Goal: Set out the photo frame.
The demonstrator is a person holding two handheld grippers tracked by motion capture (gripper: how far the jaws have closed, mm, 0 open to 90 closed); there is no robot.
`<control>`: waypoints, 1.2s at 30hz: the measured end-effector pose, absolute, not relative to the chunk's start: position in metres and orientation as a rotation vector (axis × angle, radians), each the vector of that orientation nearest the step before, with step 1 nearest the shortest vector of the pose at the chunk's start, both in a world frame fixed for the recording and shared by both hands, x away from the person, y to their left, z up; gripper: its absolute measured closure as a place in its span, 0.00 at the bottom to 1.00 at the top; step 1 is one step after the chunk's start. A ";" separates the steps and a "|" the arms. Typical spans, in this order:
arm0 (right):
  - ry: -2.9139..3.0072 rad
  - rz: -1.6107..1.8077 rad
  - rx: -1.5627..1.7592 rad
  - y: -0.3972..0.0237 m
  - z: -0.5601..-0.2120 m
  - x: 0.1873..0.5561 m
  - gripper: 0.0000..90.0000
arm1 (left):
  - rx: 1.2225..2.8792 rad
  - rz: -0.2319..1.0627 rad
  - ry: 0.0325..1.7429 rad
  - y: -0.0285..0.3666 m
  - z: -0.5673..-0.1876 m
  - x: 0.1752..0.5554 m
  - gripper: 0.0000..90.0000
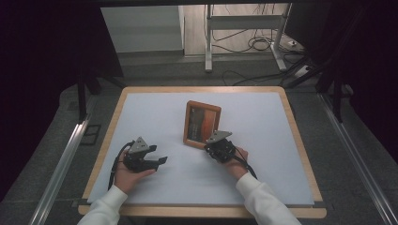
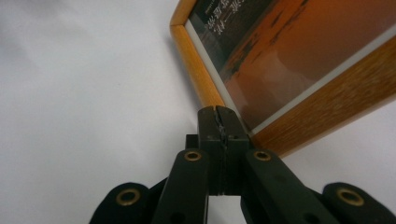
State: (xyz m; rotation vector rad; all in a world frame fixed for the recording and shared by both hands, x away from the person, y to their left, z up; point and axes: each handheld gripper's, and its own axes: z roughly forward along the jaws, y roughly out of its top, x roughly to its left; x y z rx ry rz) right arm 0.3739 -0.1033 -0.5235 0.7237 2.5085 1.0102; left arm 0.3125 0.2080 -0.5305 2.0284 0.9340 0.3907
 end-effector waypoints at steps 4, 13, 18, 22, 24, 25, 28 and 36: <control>2.507 1.004 0.736 -0.107 -0.524 0.375 0.99 | 2.031 0.389 0.934 0.208 -0.531 0.313 0.35; 2.488 0.994 0.762 -0.115 -0.524 0.379 1.00 | 2.033 0.386 0.935 0.208 -0.531 0.313 0.35; 2.486 0.991 0.758 -0.116 -0.524 0.380 1.00 | 2.035 0.386 0.935 0.207 -0.531 0.313 0.35; 2.485 0.990 0.756 -0.116 -0.524 0.380 1.00 | 2.037 0.386 0.934 0.207 -0.531 0.313 0.35; 2.482 0.988 0.762 -0.116 -0.524 0.380 0.99 | 2.037 0.385 0.933 0.207 -0.531 0.313 0.35; 2.481 0.988 0.766 -0.116 -0.524 0.380 0.99 | 2.036 0.385 0.933 0.207 -0.531 0.313 0.35; 2.485 1.022 0.787 -0.118 -0.523 0.381 0.99 | 2.037 0.386 0.932 0.207 -0.531 0.313 0.35; 2.458 1.097 0.775 -0.120 -0.508 0.374 0.99 | 2.031 0.392 0.933 0.208 -0.531 0.312 0.35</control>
